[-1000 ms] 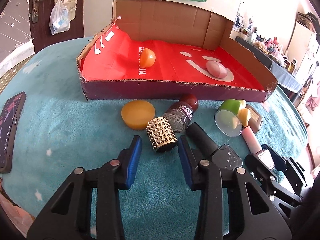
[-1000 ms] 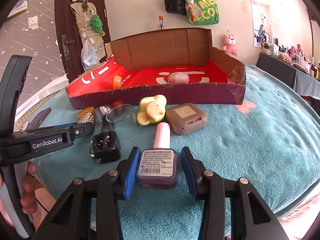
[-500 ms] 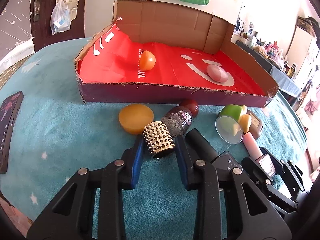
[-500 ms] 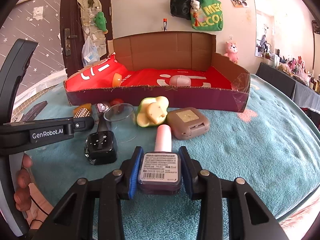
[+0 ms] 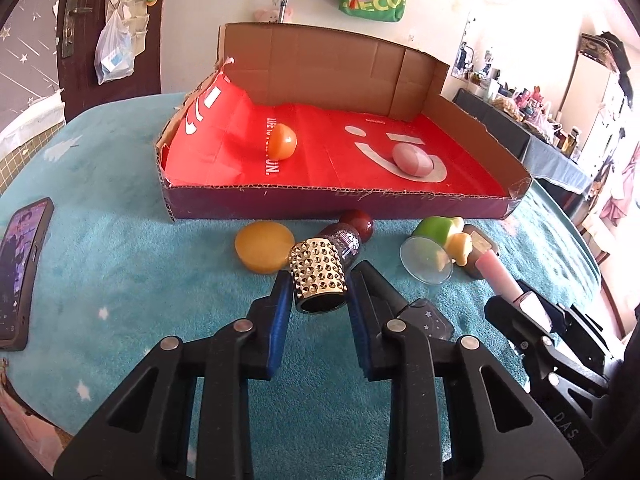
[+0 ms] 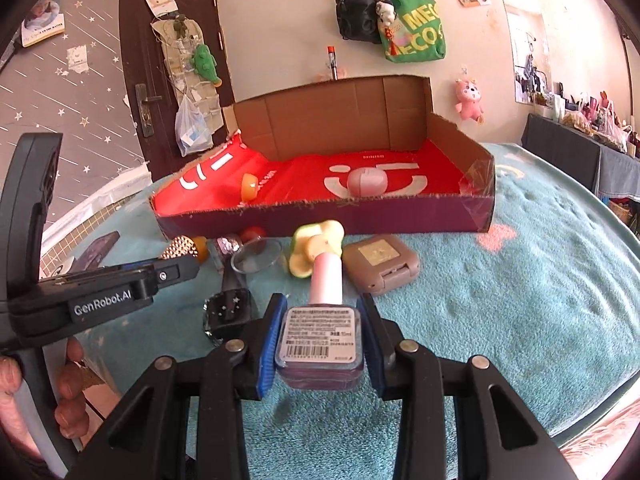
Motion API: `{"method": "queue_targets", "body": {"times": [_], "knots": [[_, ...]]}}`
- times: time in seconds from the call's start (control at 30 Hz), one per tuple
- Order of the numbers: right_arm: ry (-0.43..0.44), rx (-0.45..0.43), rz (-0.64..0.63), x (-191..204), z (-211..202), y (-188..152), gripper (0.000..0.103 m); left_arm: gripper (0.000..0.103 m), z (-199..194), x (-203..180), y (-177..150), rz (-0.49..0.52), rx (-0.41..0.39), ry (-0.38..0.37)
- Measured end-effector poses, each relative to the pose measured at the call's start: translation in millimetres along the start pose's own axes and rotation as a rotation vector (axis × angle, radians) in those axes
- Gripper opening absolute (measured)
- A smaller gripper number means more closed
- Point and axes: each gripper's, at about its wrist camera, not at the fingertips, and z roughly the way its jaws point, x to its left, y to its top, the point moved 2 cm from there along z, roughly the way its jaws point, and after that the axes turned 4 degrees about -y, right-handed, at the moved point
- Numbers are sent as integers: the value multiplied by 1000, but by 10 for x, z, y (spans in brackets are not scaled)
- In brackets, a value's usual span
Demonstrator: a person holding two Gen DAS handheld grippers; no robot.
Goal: Organize rigid objects
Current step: 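Grasp the studded gold cylinder with the left gripper while the right grasps the pink nail polish, then carry the gold cylinder and nail polish bottle into the red box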
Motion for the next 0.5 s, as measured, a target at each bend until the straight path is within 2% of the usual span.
{"method": "queue_targets", "body": {"times": [0.5], "knots": [[28,-41,-18,-75,-64,354,38,25,-112,11,166,10,-43,-21]]}}
